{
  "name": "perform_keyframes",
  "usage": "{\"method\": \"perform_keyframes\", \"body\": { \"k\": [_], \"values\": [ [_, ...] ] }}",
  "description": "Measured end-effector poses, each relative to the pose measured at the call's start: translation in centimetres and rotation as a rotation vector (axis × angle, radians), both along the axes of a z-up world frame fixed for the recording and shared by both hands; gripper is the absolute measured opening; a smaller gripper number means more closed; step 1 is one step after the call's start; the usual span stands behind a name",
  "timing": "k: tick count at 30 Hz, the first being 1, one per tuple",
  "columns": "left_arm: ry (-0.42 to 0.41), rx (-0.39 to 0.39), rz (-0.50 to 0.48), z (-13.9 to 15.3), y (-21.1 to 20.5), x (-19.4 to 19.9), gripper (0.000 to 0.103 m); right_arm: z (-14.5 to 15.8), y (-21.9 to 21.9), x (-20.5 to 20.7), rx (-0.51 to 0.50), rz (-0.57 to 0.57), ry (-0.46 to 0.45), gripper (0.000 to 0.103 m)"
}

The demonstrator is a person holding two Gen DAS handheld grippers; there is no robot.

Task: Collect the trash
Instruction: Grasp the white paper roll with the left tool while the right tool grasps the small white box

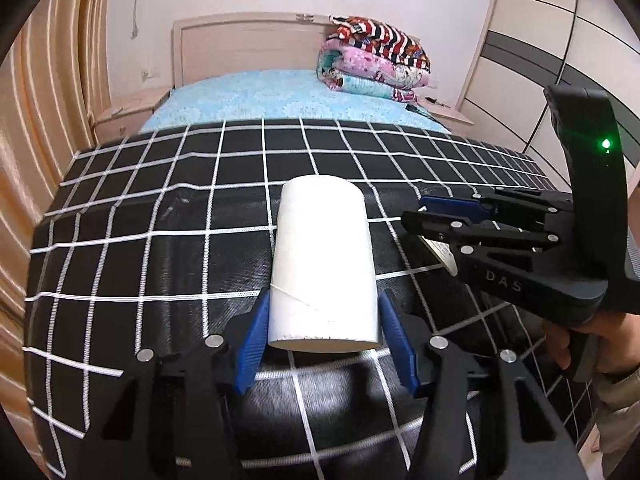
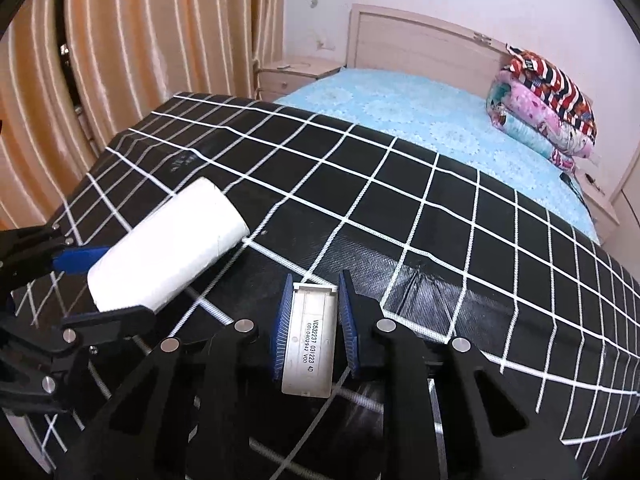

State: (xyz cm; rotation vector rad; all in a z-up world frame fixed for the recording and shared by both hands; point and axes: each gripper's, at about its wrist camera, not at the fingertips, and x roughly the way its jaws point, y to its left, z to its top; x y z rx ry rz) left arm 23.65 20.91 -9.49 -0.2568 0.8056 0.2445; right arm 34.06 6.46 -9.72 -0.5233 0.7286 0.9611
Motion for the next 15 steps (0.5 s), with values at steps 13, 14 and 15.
{"method": "perform_keyframes", "body": {
  "k": [13, 14, 15],
  "values": [
    [-0.071, 0.083, -0.071, 4.5, -5.5, -5.0, 0.052, 2.9, -4.7, -5.4, 0.029, 0.013, -0.049, 0.024],
    [-0.076, 0.085, -0.075, 4.8, -5.9, -5.3, 0.052, 3.2, -5.2, -5.9, 0.033, 0.014, -0.055, 0.024],
    [-0.082, 0.089, -0.079, 5.1, -6.5, -5.8, 0.052, 3.6, -5.7, -6.4, 0.037, 0.018, -0.06, 0.024]
  ]
}}
